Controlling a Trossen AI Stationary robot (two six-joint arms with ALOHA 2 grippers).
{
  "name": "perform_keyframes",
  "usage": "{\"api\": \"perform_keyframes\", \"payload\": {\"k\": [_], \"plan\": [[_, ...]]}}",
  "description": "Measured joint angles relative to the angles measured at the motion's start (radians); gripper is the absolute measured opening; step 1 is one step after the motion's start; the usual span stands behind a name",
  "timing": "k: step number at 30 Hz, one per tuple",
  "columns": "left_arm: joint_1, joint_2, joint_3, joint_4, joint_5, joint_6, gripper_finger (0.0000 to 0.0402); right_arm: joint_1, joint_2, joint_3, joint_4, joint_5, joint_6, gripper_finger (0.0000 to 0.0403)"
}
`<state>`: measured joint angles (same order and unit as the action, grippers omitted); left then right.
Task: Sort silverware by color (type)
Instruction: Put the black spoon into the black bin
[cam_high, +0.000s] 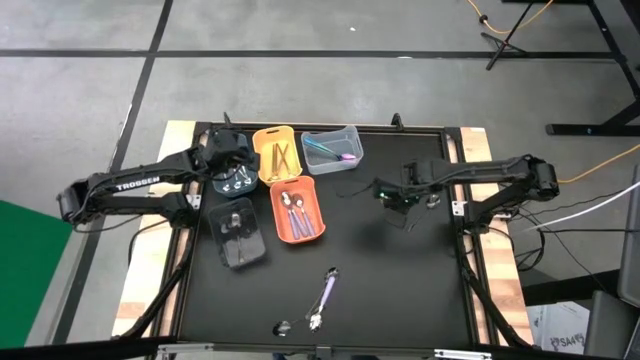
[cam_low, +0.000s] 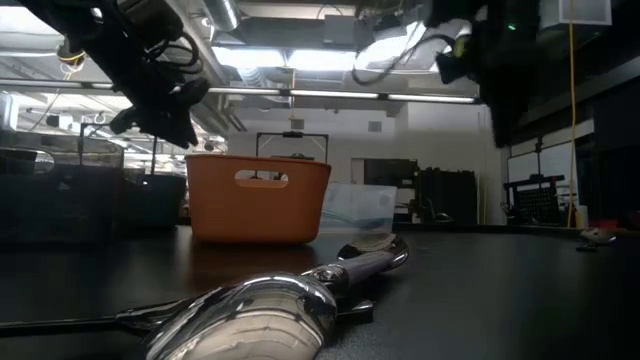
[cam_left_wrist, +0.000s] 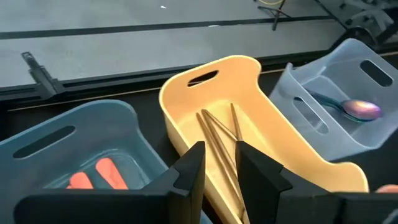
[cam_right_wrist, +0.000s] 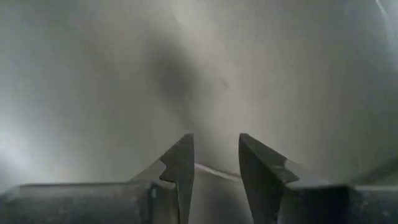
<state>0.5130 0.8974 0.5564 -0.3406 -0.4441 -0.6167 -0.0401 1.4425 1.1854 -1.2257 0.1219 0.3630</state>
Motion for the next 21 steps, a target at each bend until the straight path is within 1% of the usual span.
{"api": "perform_keyframes", "payload": {"k": [2, 5, 11, 15, 18, 21], "plan": [[-0.012, 0.000, 0.000, 0.000, 0.000, 0.000, 0.0082, 0.014, -0.001, -0.029, -0.039, 0.044, -0.036, 0.0115], [-0.029, 0.000, 0.000, -0.001, 0.000, -0.001, 0.0082, 0.023, -0.013, -0.105, -0.047, 0.053, -0.117, 0.0115], [-0.052, 0.000, 0.000, -0.001, 0.000, -0.002, 0.0082, 0.005, -0.021, -0.284, -0.002, 0.005, -0.241, 0.0115], [-0.063, 0.000, 0.000, -0.002, 0.000, -0.003, 0.0082, -0.008, -0.021, -0.378, 0.007, -0.054, -0.313, 0.0115], [-0.063, 0.000, 0.000, -0.002, 0.000, -0.008, 0.0082, -0.007, -0.018, -0.413, 0.033, -0.063, -0.345, 0.0115], [-0.063, 0.000, 0.000, -0.001, 0.000, -0.010, 0.0082, -0.006, -0.018, -0.408, 0.120, -0.062, -0.393, 0.0115]]}}
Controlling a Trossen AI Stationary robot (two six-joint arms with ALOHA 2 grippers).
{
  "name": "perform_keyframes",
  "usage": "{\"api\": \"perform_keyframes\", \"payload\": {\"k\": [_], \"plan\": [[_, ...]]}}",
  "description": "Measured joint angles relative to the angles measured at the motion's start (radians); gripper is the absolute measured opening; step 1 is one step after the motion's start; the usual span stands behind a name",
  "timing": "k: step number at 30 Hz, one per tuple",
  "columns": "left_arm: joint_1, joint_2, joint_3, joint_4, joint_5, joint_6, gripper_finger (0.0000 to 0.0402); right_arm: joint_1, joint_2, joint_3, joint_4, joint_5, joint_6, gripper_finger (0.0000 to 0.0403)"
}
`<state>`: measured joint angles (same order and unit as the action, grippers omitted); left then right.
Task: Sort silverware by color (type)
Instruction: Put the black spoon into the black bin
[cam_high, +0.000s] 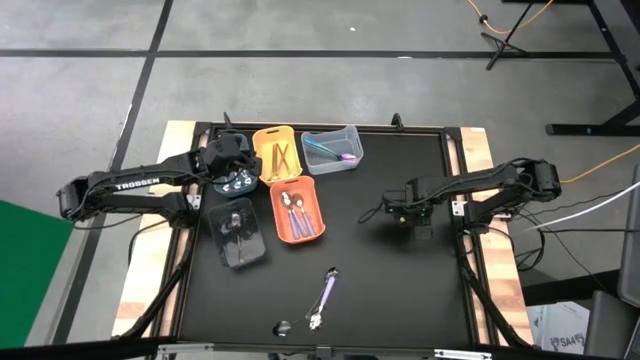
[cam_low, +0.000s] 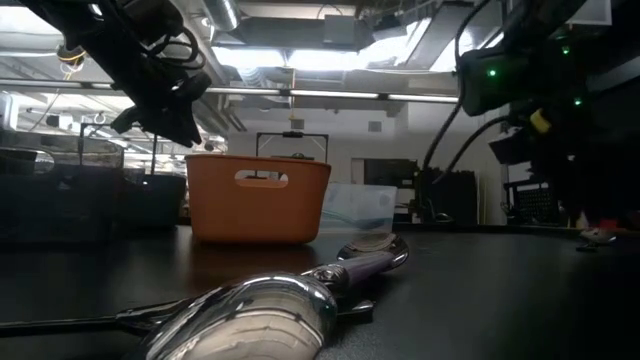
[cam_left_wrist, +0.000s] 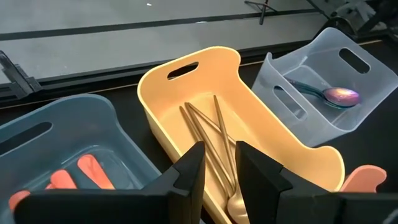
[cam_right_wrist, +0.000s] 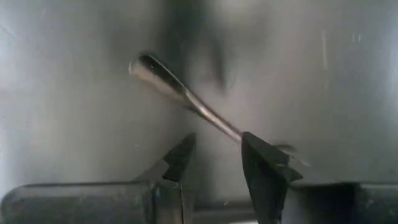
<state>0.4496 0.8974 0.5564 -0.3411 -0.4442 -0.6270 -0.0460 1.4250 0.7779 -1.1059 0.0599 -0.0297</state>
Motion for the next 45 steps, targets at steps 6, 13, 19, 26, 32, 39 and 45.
{"api": "perform_keyframes", "payload": {"k": [6, 13, 19, 26, 32, 39, 45], "plan": [[0.000, 0.000, 0.000, -0.001, 0.000, -0.025, 0.0082, 0.000, 0.000, -0.002, 0.023, 0.062, -0.083, 0.0115], [0.000, 0.000, 0.000, -0.002, 0.001, -0.025, 0.0082, 0.000, 0.000, -0.002, -0.029, 0.076, -0.187, 0.0115], [0.000, 0.000, 0.000, -0.002, 0.001, -0.025, 0.0082, 0.000, 0.000, -0.034, -0.032, 0.060, -0.245, 0.0115], [0.000, 0.000, 0.000, -0.002, 0.001, -0.025, 0.0082, 0.000, 0.001, -0.148, 0.012, 0.072, -0.288, 0.0115], [0.000, 0.000, 0.000, -0.002, 0.001, -0.026, 0.0082, 0.000, 0.001, -0.156, 0.036, 0.135, -0.289, 0.0115], [0.000, 0.000, 0.000, -0.002, 0.001, -0.026, 0.0082, 0.000, 0.001, -0.155, 0.114, 0.133, -0.314, 0.0115], [0.000, 0.000, 0.000, -0.002, 0.001, -0.026, 0.0082, 0.000, -0.001, -0.172, 0.137, 0.131, -0.334, 0.0115]]}}
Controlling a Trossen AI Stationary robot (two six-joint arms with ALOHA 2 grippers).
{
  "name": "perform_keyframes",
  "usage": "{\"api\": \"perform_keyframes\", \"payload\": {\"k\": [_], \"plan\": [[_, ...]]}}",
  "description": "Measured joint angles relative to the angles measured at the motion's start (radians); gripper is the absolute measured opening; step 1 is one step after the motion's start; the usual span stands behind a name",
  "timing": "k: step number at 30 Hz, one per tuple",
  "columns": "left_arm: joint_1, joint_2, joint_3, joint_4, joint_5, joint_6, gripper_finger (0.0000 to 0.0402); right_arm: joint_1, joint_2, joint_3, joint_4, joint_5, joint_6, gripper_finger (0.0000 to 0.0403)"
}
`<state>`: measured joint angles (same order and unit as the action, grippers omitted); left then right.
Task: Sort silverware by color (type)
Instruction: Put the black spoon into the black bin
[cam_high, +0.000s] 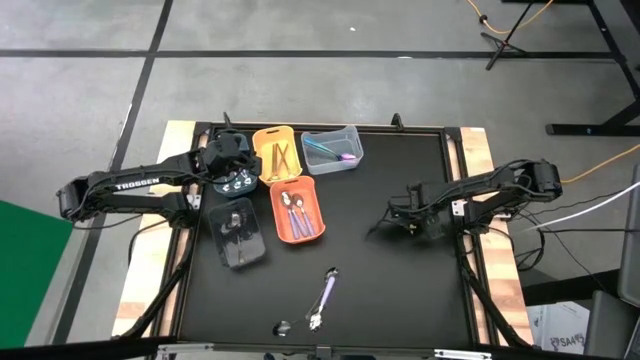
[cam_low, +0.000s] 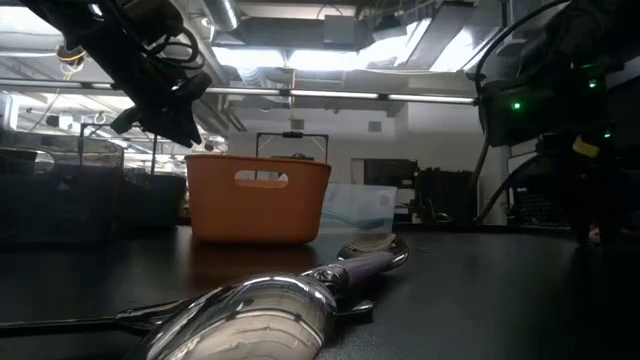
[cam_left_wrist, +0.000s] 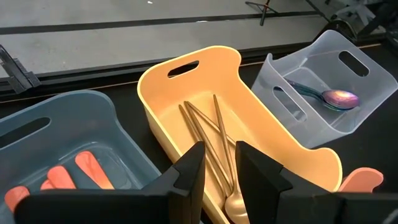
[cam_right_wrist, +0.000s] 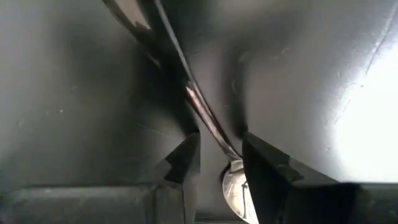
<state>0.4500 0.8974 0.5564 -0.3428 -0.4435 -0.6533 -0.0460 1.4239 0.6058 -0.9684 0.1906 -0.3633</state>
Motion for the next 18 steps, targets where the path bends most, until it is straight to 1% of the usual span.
{"api": "perform_keyframes", "payload": {"k": [4, 6, 8, 15, 18], "plan": [[0.000, 0.000, 0.000, 0.000, 0.000, 0.000, 0.0082, 0.000, -0.001, -0.009, 0.003, -0.016, -0.026, 0.0114], [0.000, 0.000, 0.000, 0.000, 0.000, 0.000, 0.0082, 0.000, -0.001, -0.009, 0.007, -0.015, -0.026, 0.0106], [0.000, 0.000, 0.000, 0.000, 0.000, 0.000, 0.0082, 0.000, -0.001, -0.009, 0.008, -0.018, -0.026, 0.0090], [0.000, 0.000, 0.000, 0.000, 0.000, -0.001, 0.0082, 0.000, 0.000, -0.011, 0.014, -0.026, -0.026, 0.0010], [0.000, 0.000, 0.000, 0.000, 0.000, -0.001, 0.0082, 0.000, 0.000, -0.008, 0.014, -0.025, -0.026, 0.0007]]}}
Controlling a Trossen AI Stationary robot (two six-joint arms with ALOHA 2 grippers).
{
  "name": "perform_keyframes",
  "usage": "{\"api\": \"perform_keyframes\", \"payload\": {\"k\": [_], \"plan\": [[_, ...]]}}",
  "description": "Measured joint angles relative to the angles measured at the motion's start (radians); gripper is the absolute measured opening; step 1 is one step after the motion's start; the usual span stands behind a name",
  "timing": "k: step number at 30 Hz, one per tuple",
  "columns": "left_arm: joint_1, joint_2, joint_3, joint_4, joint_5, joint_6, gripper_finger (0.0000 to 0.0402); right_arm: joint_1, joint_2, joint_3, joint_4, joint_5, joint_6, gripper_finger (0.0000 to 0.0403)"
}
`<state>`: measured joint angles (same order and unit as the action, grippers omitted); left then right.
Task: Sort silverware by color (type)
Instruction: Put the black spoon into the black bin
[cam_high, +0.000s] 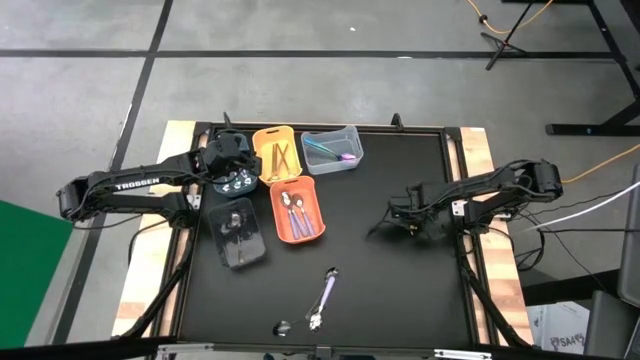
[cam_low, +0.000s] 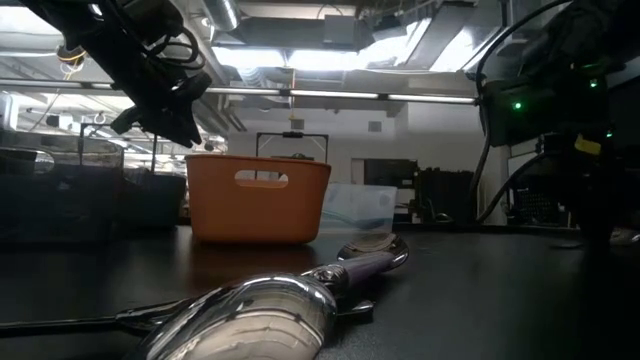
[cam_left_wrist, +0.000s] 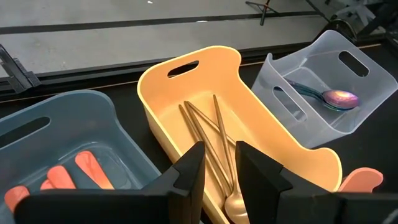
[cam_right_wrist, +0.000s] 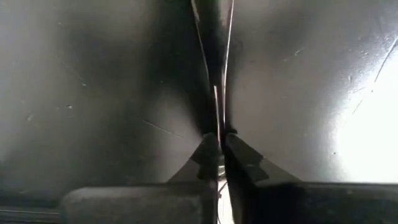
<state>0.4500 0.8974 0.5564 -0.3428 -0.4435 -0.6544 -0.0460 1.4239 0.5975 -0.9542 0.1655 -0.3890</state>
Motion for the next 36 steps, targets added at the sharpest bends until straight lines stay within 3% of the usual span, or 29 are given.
{"api": "perform_keyframes", "payload": {"k": [9, 16, 20, 27, 32, 36], "plan": [[0.000, 0.000, 0.000, 0.000, 0.022, 0.001, 0.0082, -0.001, 0.003, 0.081, 0.041, -0.029, 0.072, 0.0004], [0.000, 0.000, 0.000, 0.001, 0.024, 0.000, 0.0082, 0.000, 0.003, 0.135, 0.200, -0.099, 0.170, 0.0002], [0.000, 0.000, 0.000, 0.006, 0.024, 0.000, 0.0082, 0.000, 0.003, 0.167, 0.327, -0.102, 0.223, 0.0001], [-0.002, 0.000, 0.000, 0.063, 0.068, 0.002, 0.0082, 0.000, 0.002, 0.182, 0.703, -0.084, 0.346, 0.0001], [-0.037, 0.000, 0.000, 0.143, 0.072, 0.002, 0.0082, 0.000, 0.002, 0.182, 0.948, -0.016, 0.475, 0.0001], [-0.079, 0.000, 0.000, 0.204, 0.072, 0.003, 0.0082, 0.000, 0.002, 0.182, 1.066, -0.010, 0.476, 0.0001]]}}
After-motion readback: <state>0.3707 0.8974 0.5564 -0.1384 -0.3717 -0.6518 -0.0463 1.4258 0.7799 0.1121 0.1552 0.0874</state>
